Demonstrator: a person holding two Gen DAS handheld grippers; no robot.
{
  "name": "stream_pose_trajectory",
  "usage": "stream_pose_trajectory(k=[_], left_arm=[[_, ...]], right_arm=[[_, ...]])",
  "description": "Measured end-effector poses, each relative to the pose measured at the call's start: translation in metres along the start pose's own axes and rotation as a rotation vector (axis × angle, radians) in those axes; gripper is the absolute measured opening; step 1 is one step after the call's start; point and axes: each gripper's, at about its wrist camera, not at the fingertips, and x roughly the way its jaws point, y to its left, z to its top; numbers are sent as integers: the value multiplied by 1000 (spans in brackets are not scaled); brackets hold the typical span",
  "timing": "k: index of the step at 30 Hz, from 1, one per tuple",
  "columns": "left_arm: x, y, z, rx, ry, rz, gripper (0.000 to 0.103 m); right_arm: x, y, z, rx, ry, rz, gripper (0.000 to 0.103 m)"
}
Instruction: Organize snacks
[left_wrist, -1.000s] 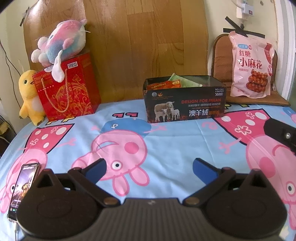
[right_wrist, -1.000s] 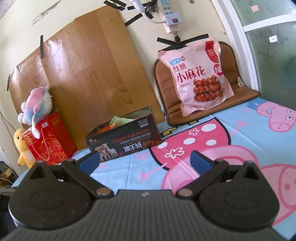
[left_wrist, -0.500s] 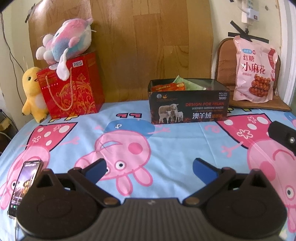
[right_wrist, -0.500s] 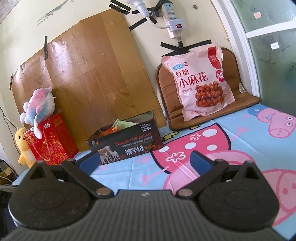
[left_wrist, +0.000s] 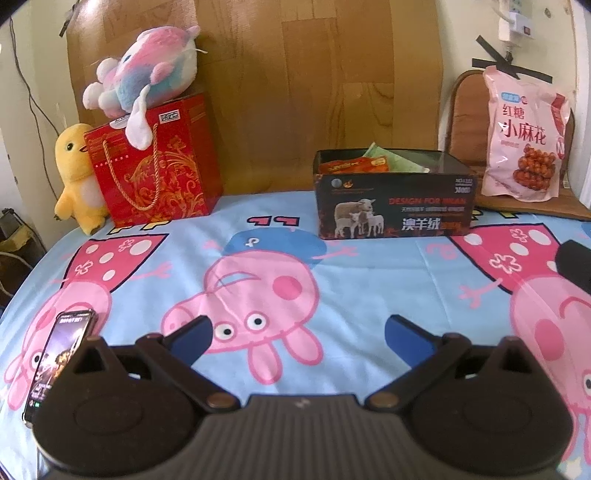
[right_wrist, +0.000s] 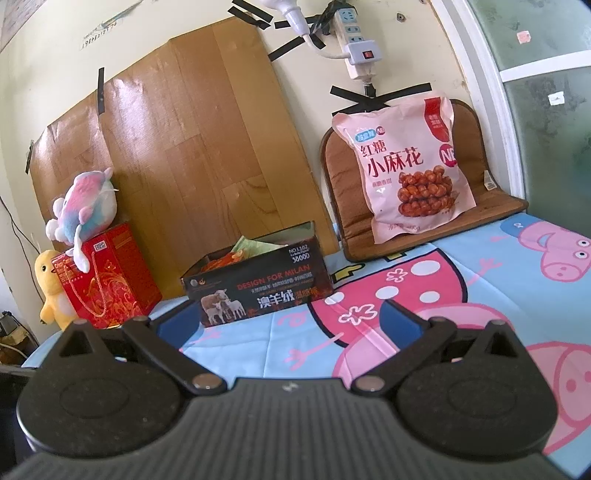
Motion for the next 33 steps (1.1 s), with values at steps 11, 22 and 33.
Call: stream_pose_trajectory(k=[11,22,33], left_arm=[[5,-1,-1,9,17,12,103],[5,-2,-2,22,24,7,103],[0,-11,-5,57,25,-57,103]], right_arm=[[1,0,-2,3,8,-2,103],[3,-2,-3,5,18,1,103],[4,-5,-3,16,26,-4,103]])
